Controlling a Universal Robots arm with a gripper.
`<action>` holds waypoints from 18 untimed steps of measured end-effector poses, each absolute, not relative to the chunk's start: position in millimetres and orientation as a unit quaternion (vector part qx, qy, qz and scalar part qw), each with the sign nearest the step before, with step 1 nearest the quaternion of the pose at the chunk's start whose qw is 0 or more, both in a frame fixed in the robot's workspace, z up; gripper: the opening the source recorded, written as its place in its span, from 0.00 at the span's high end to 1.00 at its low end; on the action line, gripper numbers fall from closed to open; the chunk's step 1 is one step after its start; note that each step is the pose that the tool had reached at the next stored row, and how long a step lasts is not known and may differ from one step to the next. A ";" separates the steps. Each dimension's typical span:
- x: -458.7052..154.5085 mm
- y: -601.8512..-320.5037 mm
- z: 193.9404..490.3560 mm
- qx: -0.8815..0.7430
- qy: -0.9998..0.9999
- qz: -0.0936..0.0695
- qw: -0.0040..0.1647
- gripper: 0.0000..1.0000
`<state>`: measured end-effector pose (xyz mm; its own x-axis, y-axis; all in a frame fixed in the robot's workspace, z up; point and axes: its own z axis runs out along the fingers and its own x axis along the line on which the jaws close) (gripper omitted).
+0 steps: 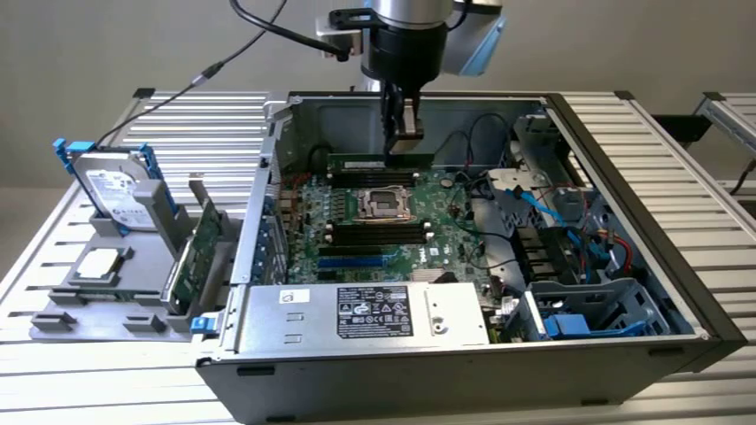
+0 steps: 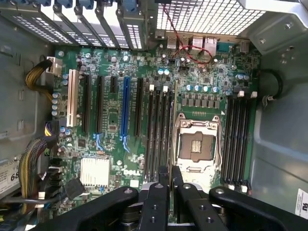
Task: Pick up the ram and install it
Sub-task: 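Insert the ram into the slot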
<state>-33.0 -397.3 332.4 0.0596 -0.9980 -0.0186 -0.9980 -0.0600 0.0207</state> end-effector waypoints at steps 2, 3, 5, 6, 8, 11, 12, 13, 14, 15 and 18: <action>-33.0 -398.2 328.8 0.728 -0.686 -0.014 0.001 0.86; -32.9 -398.7 327.0 0.728 -0.686 -0.014 0.001 0.86; -33.0 -400.0 323.4 0.728 -0.686 -0.014 0.001 0.86; -32.9 -400.6 321.5 0.728 -0.686 -0.014 0.001 0.86; -32.9 -401.9 317.9 0.728 -0.686 -0.014 0.001 0.86; -32.7 -403.7 312.4 0.728 -0.686 -0.014 0.001 0.86; -32.5 -404.2 310.6 0.728 -0.686 -0.014 0.001 0.86; -32.3 -404.7 308.8 0.728 -0.686 -0.014 0.001 0.86; -31.9 -405.1 307.0 0.728 -0.686 -0.014 0.001 0.86; -31.3 -405.4 305.2 0.728 -0.686 -0.014 0.001 0.86; -27.8 -406.0 299.6 0.728 -0.686 -0.014 0.001 0.86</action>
